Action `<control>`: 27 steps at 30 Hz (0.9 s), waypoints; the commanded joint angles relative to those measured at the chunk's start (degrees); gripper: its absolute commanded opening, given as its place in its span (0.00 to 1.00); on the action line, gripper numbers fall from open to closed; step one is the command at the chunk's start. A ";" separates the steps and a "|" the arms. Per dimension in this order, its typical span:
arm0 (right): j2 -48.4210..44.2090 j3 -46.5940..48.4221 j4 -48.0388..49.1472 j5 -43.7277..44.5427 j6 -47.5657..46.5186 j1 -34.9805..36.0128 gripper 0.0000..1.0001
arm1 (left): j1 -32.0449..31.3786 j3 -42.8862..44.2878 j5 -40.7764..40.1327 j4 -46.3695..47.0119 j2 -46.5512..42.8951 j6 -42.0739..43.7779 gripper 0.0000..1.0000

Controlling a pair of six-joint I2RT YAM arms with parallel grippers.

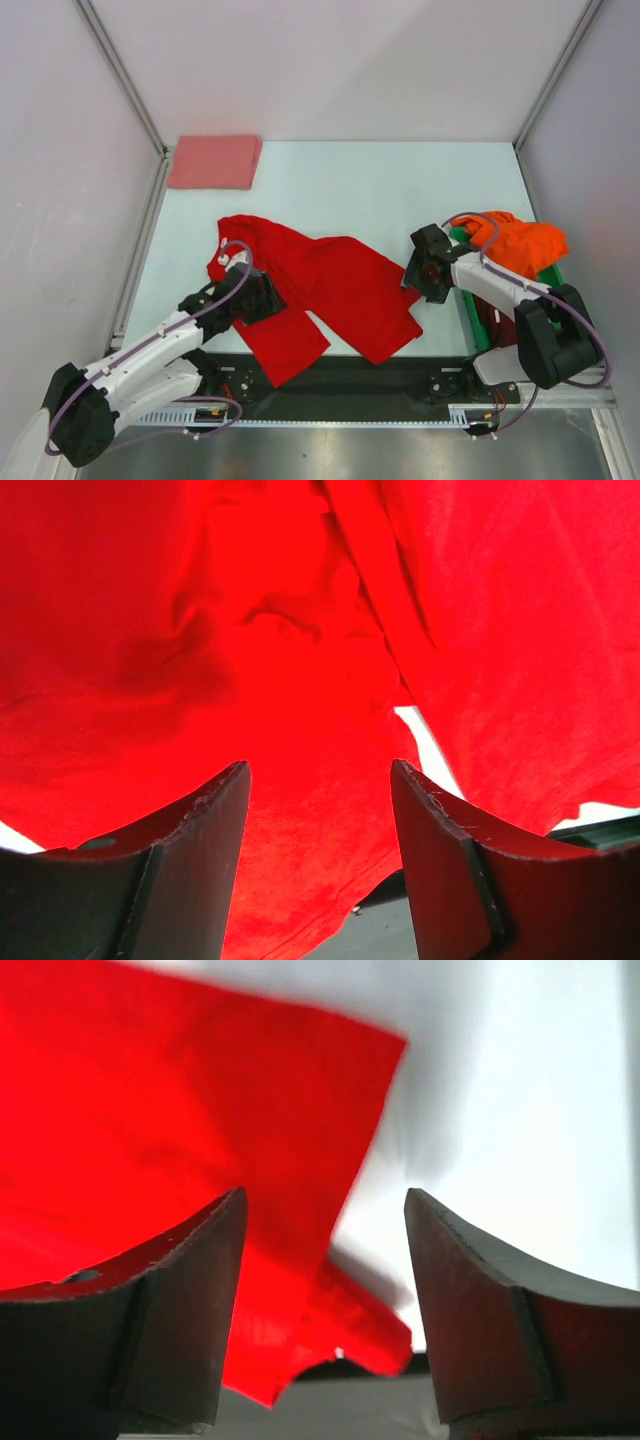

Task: Fold and stack the t-shirts
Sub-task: Flatten the tshirt out

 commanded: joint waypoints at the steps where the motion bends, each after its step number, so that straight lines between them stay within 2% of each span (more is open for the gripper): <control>1: 3.68 0.63 7.65 -0.22 0.77 -1.11 0.66 | -0.18 0.17 -2.49 1.47 -1.87 -2.59 0.64; 3: 6.32 1.68 9.68 0.92 1.12 -1.90 0.61 | -0.18 0.34 -2.58 0.86 -2.40 -2.23 0.64; 4: 7.11 3.69 10.29 1.36 0.77 -2.08 0.50 | -0.18 0.34 -2.84 0.16 -3.10 -2.06 0.64; 5: 9.21 4.75 11.43 1.80 -0.10 -2.51 0.45 | -0.18 0.43 -3.28 -0.02 -3.37 -1.97 0.64; 6: 10.45 6.50 11.88 1.89 -0.80 -4.08 0.35 | -0.18 0.52 -3.37 -0.20 -3.80 -1.71 0.64; 7: 11.77 10.61 11.71 1.11 -1.77 -5.06 0.11 | -0.18 0.52 -3.55 -0.90 -4.07 -1.53 0.64; 8: 14.04 13.17 10.75 1.28 -3.34 -5.85 0.03 | -0.18 0.78 -4.25 -1.25 -4.68 -1.18 0.64; 10: 15.55 17.66 10.57 2.15 -5.46 -7.17 0.00 | -0.18 1.48 -4.87 -2.74 -5.39 -0.74 0.64; 15: 23.53 42.07 3.82 9.18 -16.96 -8.58 0.00 | -0.18 3.77 -8.46 -4.94 -7.85 0.05 0.64; 18: 26.97 52.61 1.60 7.53 -20.92 -10.51 0.00 | -0.18 4.12 -9.09 -5.39 -8.55 -0.21 0.64; 22: 28.22 59.59 0.54 5.77 -24.96 -11.13 0.00 | -0.10 4.39 -9.61 -6.52 -9.60 -0.21 0.64; 27: 24.44 59.08 2.74 4.88 -27.88 -11.22 0.00 | -0.18 5.00 -11.02 -7.50 -11.37 0.14 0.65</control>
